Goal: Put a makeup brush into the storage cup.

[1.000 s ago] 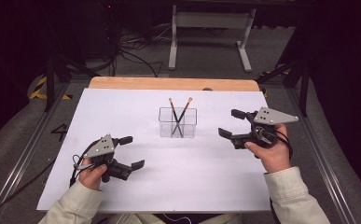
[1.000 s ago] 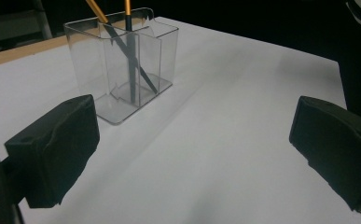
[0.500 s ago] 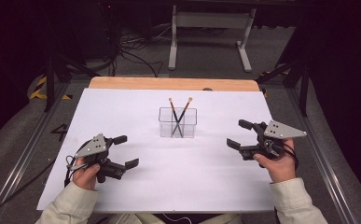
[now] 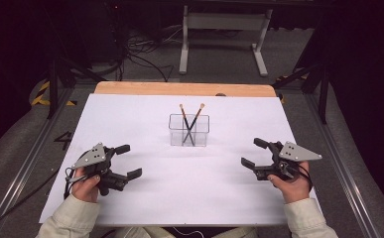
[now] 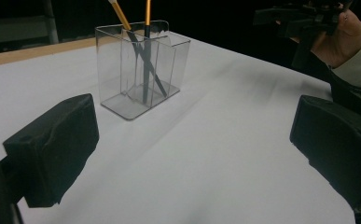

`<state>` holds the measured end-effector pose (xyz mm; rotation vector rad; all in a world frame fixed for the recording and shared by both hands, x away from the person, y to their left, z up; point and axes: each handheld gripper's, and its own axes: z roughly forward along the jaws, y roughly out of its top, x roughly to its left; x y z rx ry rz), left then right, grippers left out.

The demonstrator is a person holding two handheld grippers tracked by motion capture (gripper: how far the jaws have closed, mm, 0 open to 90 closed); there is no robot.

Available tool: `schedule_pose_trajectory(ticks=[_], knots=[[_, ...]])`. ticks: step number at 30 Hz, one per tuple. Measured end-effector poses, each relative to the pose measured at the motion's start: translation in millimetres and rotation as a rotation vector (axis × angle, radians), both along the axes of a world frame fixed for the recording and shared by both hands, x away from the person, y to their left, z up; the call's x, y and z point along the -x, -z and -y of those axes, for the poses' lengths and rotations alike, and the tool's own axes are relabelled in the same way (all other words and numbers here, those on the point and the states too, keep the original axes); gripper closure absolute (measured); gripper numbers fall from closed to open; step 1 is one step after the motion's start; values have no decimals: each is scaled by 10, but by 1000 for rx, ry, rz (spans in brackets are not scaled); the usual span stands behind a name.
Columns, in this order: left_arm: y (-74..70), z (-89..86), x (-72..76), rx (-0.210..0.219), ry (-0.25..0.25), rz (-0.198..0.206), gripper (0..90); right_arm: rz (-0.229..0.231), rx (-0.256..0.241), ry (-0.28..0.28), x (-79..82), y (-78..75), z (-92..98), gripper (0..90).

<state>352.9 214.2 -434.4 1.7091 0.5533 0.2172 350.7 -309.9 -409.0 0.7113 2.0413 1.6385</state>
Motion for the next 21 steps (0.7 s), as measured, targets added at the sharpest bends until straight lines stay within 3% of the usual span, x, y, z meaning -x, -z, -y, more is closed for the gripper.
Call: schedule_pose_trajectory(ticks=[2, 4, 11, 21], knots=[[27, -19, 6, 17, -19, 23, 3, -13, 7, 0, -1, 43, -8, 150], [49, -34, 10, 30, -48, 21, 3, -24, 5, 0, -3, 96, -9, 150], [129, -56, 3, 3, -104, 11, 6, -32, -10, 14, 9, 265, -22, 145], [200, -41, -5, -11, -132, 5, 5, -38, 10, 50, 47, 434, -72, 146]])
